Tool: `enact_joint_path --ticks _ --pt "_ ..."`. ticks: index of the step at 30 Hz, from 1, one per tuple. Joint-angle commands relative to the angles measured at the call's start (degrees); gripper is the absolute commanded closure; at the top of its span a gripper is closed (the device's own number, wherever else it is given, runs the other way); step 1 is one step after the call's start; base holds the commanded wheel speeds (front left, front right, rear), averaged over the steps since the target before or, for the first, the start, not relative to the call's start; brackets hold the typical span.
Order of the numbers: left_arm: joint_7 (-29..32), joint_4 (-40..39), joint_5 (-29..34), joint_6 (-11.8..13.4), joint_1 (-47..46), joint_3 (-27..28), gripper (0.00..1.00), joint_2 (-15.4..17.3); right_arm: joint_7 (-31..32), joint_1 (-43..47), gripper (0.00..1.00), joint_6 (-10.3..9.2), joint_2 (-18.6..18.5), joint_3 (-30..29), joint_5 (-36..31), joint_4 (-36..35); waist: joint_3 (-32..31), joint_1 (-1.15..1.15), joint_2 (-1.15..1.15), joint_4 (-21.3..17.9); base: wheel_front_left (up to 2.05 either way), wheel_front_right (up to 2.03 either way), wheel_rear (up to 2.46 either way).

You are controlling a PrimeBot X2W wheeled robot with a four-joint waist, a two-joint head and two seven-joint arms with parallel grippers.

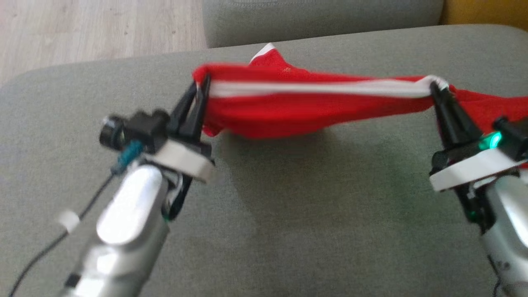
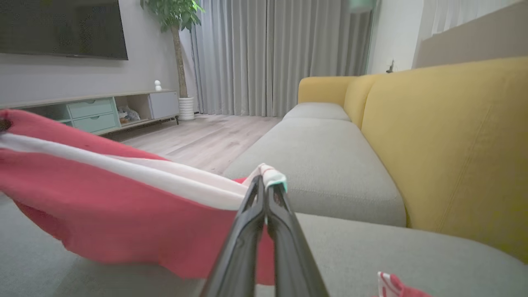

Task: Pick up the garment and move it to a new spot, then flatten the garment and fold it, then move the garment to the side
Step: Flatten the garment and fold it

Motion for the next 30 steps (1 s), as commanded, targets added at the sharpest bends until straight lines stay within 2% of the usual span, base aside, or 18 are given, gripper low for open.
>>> enact_joint_path --ticks 1,10,18,24,30 --pt "0.37 -2.51 0.11 -0.16 -4.95 2.35 1.00 1.79 -0.59 -2.47 1.00 -0.04 -1.90 -0.16 -0.40 -2.75 -0.43 0.01 0.00 0.04 0.00 0.00 0.00" --pt "3.38 -6.73 -1.38 -1.23 -14.99 3.65 1.00 2.61 0.73 -7.94 1.00 -0.04 -4.69 -4.38 -3.95 -12.47 -4.43 0.01 0.00 -0.66 0.00 0.00 0.00" --pt "8.50 -15.24 -3.88 -0.39 -12.92 4.75 1.00 4.45 7.28 -3.99 1.00 -0.04 -4.48 -9.80 -6.94 -24.46 -5.73 0.01 0.00 -0.80 0.00 0.00 0.00" --pt "13.41 -21.84 -5.00 1.00 -10.94 5.25 1.00 6.26 11.59 -0.93 1.00 -0.04 -3.91 -13.30 -8.69 -29.79 -3.03 0.01 0.00 -0.86 0.00 0.00 0.00" --pt "16.40 -20.45 -4.92 0.86 -14.49 5.30 1.00 7.44 14.05 -4.84 1.00 -0.04 -4.41 -12.15 -8.24 -27.57 2.99 0.01 0.00 -1.49 0.00 0.00 0.00"
